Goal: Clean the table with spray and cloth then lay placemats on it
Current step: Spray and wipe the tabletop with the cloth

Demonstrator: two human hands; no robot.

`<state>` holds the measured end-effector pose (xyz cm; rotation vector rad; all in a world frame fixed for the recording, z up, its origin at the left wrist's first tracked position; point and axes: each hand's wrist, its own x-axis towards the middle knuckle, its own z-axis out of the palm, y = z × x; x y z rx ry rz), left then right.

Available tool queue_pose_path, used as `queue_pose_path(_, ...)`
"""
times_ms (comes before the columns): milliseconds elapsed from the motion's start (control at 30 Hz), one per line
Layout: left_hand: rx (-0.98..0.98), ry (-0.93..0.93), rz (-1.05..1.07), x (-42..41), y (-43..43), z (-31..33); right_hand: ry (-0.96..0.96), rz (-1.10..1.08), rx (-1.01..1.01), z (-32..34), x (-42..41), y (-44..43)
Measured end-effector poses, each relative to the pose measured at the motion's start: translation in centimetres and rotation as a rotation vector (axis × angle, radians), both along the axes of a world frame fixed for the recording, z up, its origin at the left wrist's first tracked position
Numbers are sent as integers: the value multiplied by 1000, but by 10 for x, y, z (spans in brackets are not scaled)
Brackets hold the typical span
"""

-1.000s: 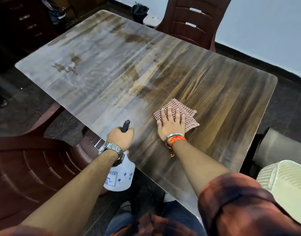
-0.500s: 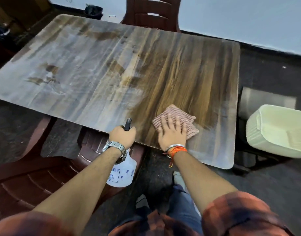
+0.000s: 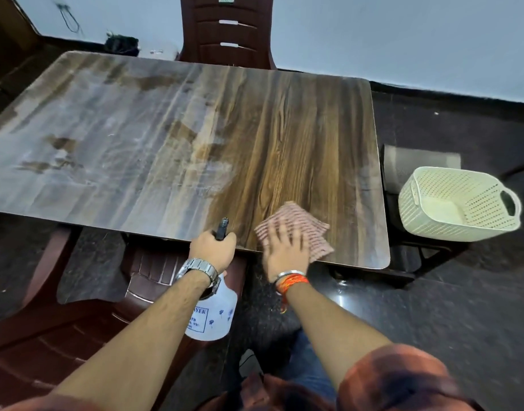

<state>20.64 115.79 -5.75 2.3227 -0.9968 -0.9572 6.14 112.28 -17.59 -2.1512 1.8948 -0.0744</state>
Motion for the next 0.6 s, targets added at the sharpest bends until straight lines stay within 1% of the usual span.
queue_pose_path(67, 3, -1, 3, 3, 1, 1, 19, 244, 22, -1, 27, 2)
queue_pose_path(100, 5, -7, 1, 4, 1, 2, 17, 318, 34, -2, 32, 1)
queue_pose_path(200, 4, -4, -1, 4, -1, 4, 28, 394, -1, -2, 17, -7)
queue_pose_path(267, 6, 11, -3, 2, -2, 6, 33, 322, 3, -2, -5, -13)
queue_pose_path(400, 0, 15, -32, -10, -7, 9, 45, -9, 3, 1, -54, -24)
queue_pose_path(433, -3, 15, -46, -14, -10, 11, 49, -37, 15, 2, -63, -28)
queue_pose_path(500, 0, 42, -55, -22, -17, 11, 52, -22, 40, 5, -74, -32)
queue_pose_path(600, -17, 62, -29, -30, -31, 10, 53, -5, 20, 5, -76, -30)
